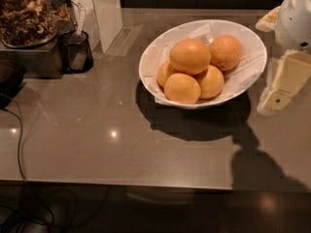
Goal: Pick orange from white bowl
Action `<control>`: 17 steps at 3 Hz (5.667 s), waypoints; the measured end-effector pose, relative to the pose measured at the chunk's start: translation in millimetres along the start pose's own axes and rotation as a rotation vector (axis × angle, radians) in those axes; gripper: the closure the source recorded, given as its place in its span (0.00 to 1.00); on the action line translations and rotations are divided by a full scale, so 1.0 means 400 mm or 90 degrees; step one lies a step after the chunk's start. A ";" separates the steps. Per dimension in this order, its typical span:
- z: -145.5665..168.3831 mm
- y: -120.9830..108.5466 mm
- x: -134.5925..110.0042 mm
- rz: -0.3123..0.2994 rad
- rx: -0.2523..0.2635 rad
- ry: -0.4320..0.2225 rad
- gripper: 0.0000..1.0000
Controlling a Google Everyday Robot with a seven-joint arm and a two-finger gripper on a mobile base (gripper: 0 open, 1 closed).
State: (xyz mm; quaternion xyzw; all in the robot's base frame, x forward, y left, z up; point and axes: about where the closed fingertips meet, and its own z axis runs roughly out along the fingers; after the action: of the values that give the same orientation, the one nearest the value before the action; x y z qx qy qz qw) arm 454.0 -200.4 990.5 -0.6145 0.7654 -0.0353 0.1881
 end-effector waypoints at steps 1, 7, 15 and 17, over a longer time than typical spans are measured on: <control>0.001 -0.054 -0.078 -0.037 0.007 -0.025 0.00; 0.119 -0.197 -0.230 -0.075 -0.041 -0.115 0.19; 0.269 -0.218 -0.216 -0.014 -0.148 -0.165 0.36; 0.269 -0.224 -0.235 -0.019 -0.155 -0.163 0.42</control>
Offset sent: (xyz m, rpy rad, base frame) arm 0.0860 0.0885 0.0324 0.0526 -0.0487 0.2321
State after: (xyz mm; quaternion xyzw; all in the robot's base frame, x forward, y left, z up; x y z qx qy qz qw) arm 589.1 -113.6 939.5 -0.6438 0.7242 0.1334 0.2079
